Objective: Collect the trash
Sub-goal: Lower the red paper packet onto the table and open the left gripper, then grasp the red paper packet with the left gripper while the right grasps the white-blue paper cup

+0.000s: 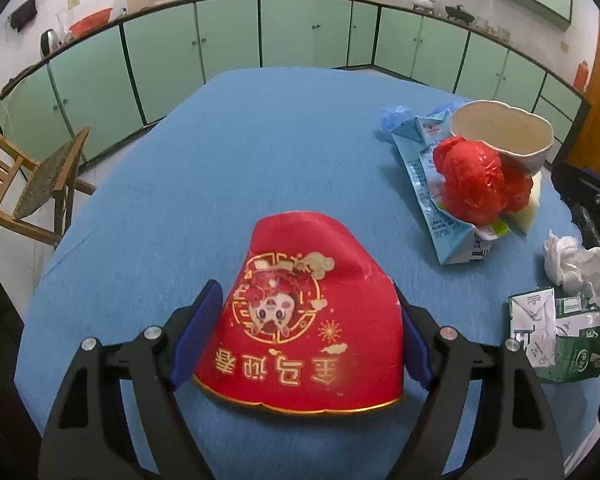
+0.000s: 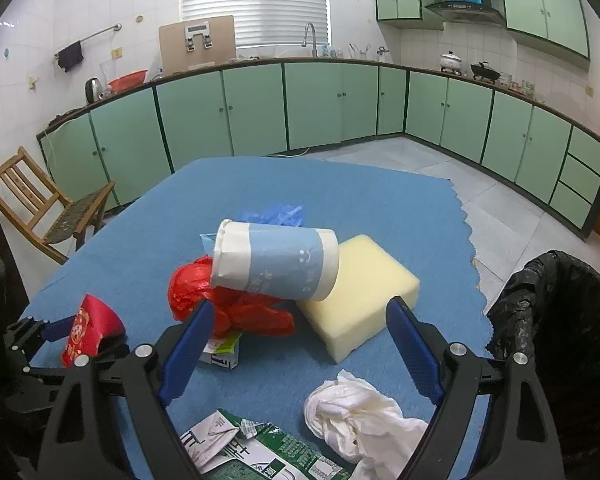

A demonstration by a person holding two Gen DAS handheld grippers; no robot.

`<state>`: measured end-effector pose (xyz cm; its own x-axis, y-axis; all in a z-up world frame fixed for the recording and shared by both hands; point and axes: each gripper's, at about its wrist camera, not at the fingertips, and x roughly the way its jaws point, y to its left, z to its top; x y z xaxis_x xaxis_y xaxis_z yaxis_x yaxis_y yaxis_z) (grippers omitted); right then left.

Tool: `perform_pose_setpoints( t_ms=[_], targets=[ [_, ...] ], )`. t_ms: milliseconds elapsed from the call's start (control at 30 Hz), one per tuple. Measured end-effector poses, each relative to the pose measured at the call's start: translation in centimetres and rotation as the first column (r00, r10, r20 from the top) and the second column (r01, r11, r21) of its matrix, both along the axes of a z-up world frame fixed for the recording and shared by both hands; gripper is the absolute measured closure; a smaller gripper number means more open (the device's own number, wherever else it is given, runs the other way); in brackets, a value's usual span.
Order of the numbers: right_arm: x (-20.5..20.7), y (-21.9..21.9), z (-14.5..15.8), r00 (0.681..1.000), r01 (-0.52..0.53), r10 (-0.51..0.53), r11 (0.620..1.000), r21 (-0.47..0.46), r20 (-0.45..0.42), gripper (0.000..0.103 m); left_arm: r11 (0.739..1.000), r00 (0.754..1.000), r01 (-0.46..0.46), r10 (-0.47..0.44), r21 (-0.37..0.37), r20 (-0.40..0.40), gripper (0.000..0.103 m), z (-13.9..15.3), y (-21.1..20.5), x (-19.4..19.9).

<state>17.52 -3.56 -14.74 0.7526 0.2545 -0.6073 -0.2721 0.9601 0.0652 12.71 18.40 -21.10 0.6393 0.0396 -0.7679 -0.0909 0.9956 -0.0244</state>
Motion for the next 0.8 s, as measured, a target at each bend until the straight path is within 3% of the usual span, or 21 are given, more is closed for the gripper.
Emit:
perform_pose_setpoints(
  t_ms=[167,467,767,800],
  targets=[
    [0.0,0.6,0.5,1.000,-0.018,0.018,1.000,-0.009,0.011,0.017,0.999,1.000,-0.004,0.005,-0.031,0.020,0.032,0.8,0.0,-0.5],
    [2.2,1.8,2.2,0.999,-0.009,0.008,1.000,0.005,0.031,0.017,1.000,0.993,-0.011,0.011,-0.003,0.116,0.032,4.3,0.5,1.5],
    [4.7,2.0,0.4,0.997,0.009,-0.005,0.999,0.046,-0.073,0.018,1.000,0.988,-0.005,0.002,0.018,0.158,0.032,5.9,0.2,3.6],
    [4.8,1.9,0.2,0.997,0.006,-0.002,0.999,0.052,-0.082,0.022,1.000,0.988,-0.004,0.002,0.017,0.157,0.032,5.9,0.1,3.7]
  ],
)
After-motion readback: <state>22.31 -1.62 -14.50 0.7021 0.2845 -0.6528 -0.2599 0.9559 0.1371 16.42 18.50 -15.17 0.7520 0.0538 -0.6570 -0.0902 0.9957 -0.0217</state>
